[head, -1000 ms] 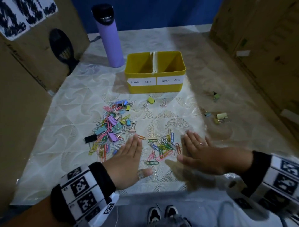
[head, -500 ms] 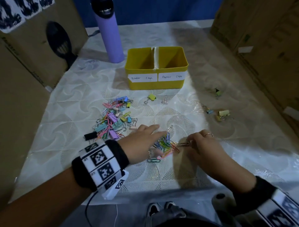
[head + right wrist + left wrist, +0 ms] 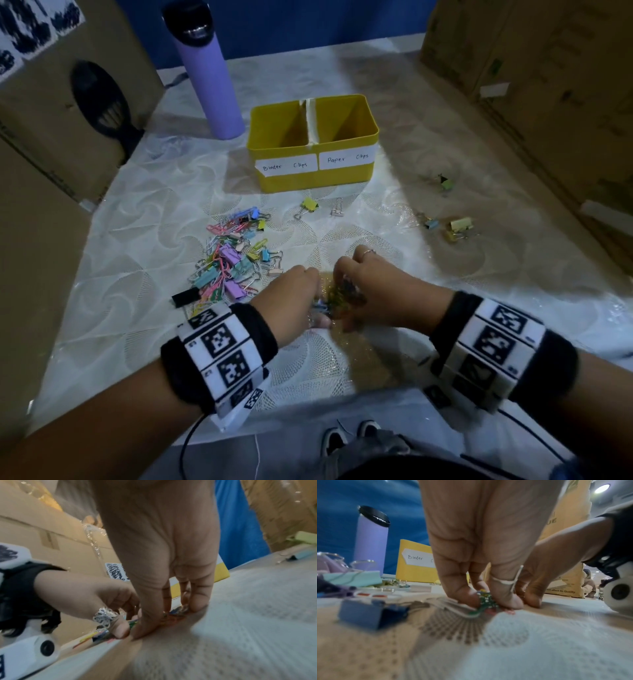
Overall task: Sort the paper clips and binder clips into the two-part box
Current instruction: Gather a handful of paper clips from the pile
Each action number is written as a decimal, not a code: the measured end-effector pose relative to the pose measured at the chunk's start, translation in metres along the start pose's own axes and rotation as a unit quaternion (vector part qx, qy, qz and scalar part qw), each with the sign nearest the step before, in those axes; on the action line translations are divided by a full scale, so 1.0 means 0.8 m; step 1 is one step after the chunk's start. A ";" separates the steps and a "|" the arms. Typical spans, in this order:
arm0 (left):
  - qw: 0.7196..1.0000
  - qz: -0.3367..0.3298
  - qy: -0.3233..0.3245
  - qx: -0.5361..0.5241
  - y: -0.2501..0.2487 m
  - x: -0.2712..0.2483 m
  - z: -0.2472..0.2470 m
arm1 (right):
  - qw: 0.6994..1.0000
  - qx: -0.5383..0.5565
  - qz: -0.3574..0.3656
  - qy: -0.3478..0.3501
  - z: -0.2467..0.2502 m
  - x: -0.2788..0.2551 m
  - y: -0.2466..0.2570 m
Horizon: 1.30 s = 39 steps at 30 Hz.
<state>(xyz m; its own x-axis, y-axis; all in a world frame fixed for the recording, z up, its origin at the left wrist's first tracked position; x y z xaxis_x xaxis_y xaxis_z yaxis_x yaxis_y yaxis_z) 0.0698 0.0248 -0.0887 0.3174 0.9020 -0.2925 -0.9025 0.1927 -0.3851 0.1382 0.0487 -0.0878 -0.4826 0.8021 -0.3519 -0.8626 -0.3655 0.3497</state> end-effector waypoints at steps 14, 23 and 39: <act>0.997 0.011 -0.013 -0.079 0.023 0.021 0.073 | 0.997 -0.040 0.061 0.004 0.020 0.010 -0.022; 0.946 -0.008 -0.276 -0.167 0.010 0.145 0.226 | 0.978 0.134 -0.009 -0.162 0.218 0.078 -0.060; 0.972 -0.004 -0.223 -0.067 0.076 0.060 0.208 | 0.964 -0.088 0.112 -0.224 0.222 0.130 0.028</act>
<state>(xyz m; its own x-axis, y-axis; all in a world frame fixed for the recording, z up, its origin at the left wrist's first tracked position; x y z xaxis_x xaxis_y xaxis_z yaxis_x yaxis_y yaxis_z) -0.0181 0.1441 0.0197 0.1386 0.9844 0.1084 -0.8448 0.1746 -0.5059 0.0958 0.2076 0.0381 -0.5795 0.8028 0.1400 -0.7758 -0.5961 0.2070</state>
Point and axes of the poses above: each hand's wrist, its own x-axis towards the middle knuckle, its own z-axis out of the back of the hand, y = z × x, the point moved 10 cm from there along x, towards the middle knuckle, and after that the axes turned 9 degrees about -z, right-handed, at the moved point
